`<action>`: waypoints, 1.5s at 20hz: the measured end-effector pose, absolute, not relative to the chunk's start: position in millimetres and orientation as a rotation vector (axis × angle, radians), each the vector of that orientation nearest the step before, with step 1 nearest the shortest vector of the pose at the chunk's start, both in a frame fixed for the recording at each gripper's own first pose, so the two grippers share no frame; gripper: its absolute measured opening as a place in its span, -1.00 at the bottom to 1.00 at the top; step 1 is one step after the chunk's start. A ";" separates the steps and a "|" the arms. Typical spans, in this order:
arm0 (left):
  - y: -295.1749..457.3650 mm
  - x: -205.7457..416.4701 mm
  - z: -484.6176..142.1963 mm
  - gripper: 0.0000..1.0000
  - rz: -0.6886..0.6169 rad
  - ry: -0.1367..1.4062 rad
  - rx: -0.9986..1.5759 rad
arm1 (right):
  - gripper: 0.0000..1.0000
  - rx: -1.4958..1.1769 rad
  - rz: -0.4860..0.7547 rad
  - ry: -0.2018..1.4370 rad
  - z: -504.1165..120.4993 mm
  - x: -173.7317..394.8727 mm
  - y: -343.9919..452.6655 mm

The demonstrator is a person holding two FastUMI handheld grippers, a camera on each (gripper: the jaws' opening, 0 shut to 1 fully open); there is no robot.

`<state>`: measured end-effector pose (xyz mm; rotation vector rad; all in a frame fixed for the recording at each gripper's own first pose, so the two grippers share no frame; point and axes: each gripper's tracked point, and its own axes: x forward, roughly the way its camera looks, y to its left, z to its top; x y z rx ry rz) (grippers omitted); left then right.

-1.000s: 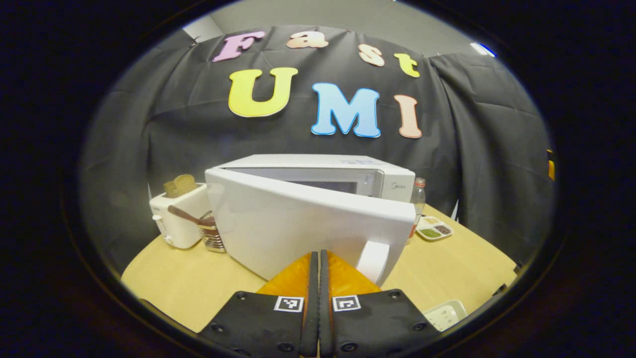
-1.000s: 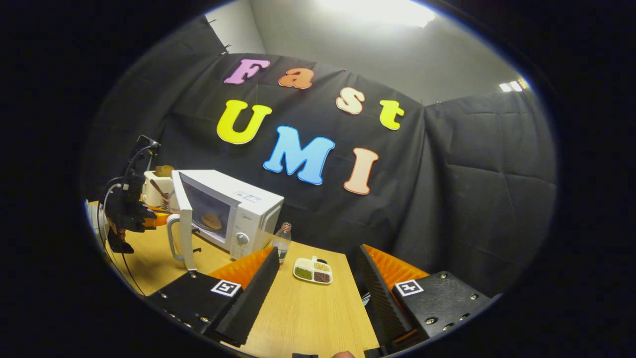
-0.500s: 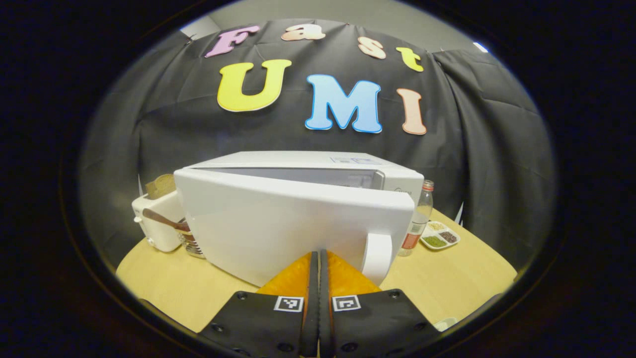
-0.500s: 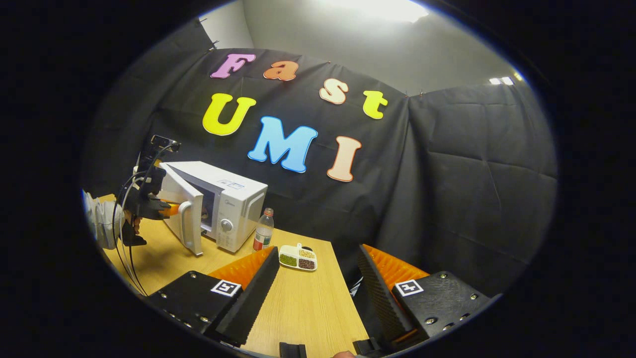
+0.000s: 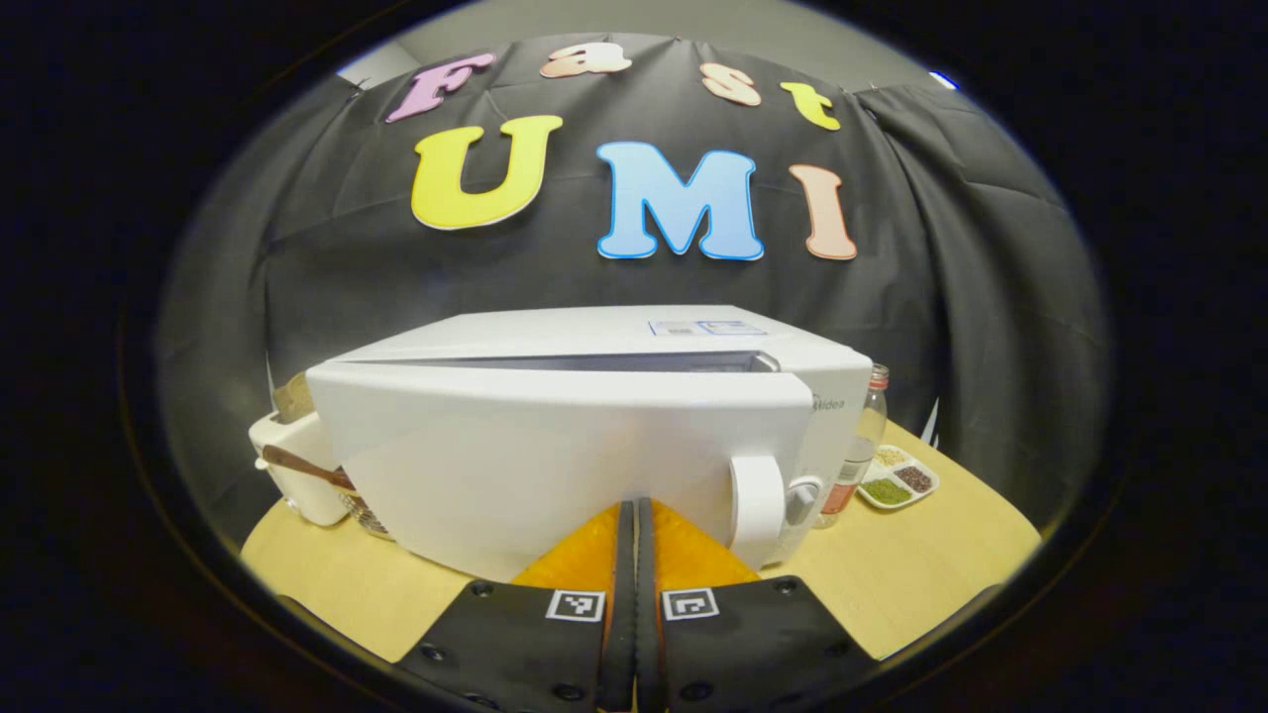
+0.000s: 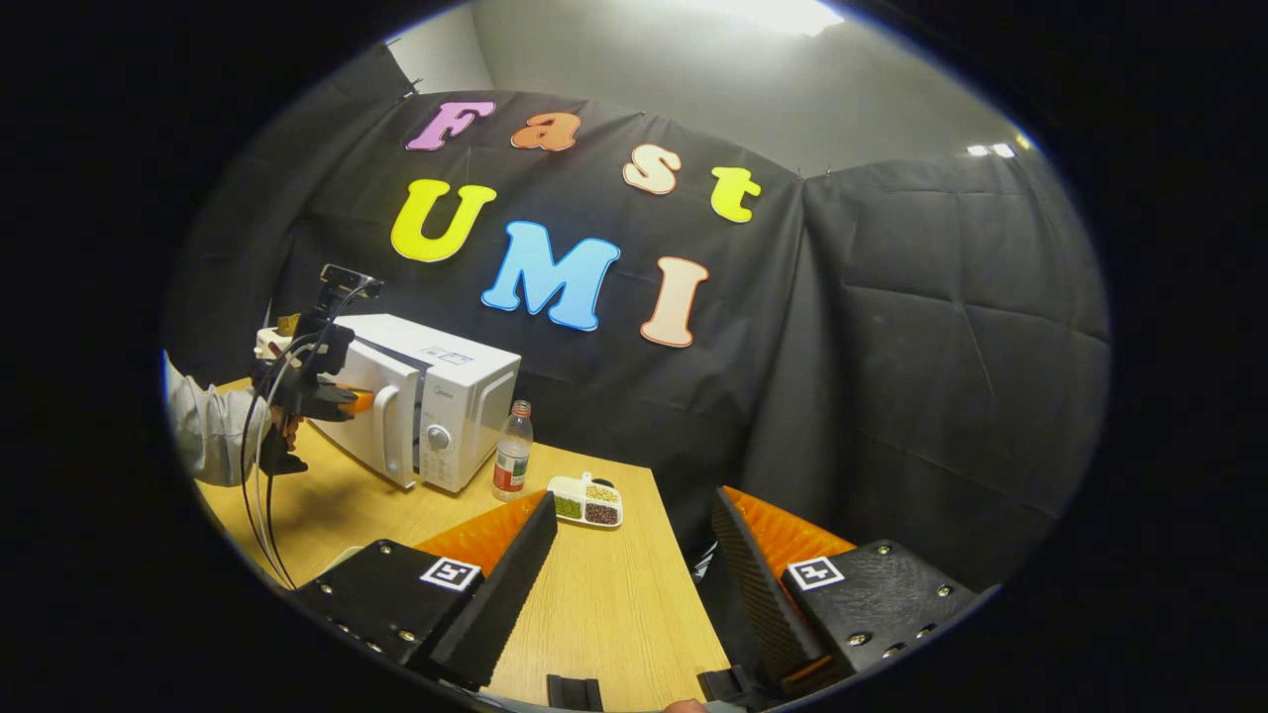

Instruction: Open the microwave oven with the left hand, put the food in, and close the microwave oven.

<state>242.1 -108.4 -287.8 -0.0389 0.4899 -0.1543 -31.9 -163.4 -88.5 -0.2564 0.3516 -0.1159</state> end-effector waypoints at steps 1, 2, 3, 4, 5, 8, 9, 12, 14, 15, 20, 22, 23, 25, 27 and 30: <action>-110.0 246.7 -286.4 -0.85 -0.144 0.485 -0.051 | 0.94 -0.258 -0.109 0.351 -88.1 -30.3 -161.9; -112.3 250.6 -285.4 -0.85 -0.136 0.483 -0.065 | 0.94 -0.263 -0.102 0.345 -86.5 -29.9 -161.9; -113.6 255.2 -284.7 -0.85 -0.129 0.481 -0.079 | 0.94 -0.269 -0.095 0.340 -84.5 -28.5 -160.1; -114.7 259.2 -283.8 -0.85 -0.125 0.484 -0.089 | 0.94 -0.272 -0.089 0.335 -83.5 -26.7 -156.4; -117.0 263.3 -284.4 -0.85 -0.120 0.489 -0.097 | 0.94 -0.273 -0.083 0.328 -82.4 -24.9 -153.9; -119.7 264.7 -287.1 -0.84 -0.112 0.497 -0.114 | 0.94 -0.277 -0.069 0.322 -83.5 -18.9 -147.4; -119.7 264.5 -285.5 -0.85 -0.113 0.492 -0.120 | 0.94 -0.272 -0.060 0.324 -84.8 -17.4 -144.7; -118.8 270.1 -286.0 -0.88 -0.119 0.494 -0.100 | 0.94 -0.268 -0.039 0.320 -86.5 -13.2 -137.1; -118.2 271.8 -292.5 -0.85 -0.094 0.542 -0.083 | 0.94 -0.269 -0.023 0.316 -85.8 -11.8 -131.1; -120.2 271.8 -290.4 -0.88 -0.095 0.541 -0.095 | 0.94 -0.268 -0.016 0.308 -84.5 -12.8 -128.8; -124.4 223.1 -235.2 -0.84 -0.165 0.455 -0.086 | 0.94 -0.213 0.042 0.277 -80.0 0.3 -102.2; -116.0 193.8 -198.2 -0.85 -0.179 0.373 -0.061 | 0.94 -0.179 0.076 0.268 -81.2 7.7 -84.2; -109.9 179.8 -179.6 -0.85 -0.179 0.323 -0.043 | 0.94 -0.165 0.094 0.266 -82.2 12.3 -76.8; -92.9 149.5 -146.3 -0.86 -0.171 0.260 -0.008 | 0.94 -0.139 0.126 0.261 -82.6 19.4 -62.3; -74.7 121.0 -122.3 -0.86 -0.153 0.232 0.003 | 0.94 -0.111 0.155 0.255 -82.4 24.5 -45.2; -46.2 86.6 -89.9 -0.86 -0.120 0.198 0.014 | 0.94 -0.099 0.185 0.229 -75.8 28.4 -28.6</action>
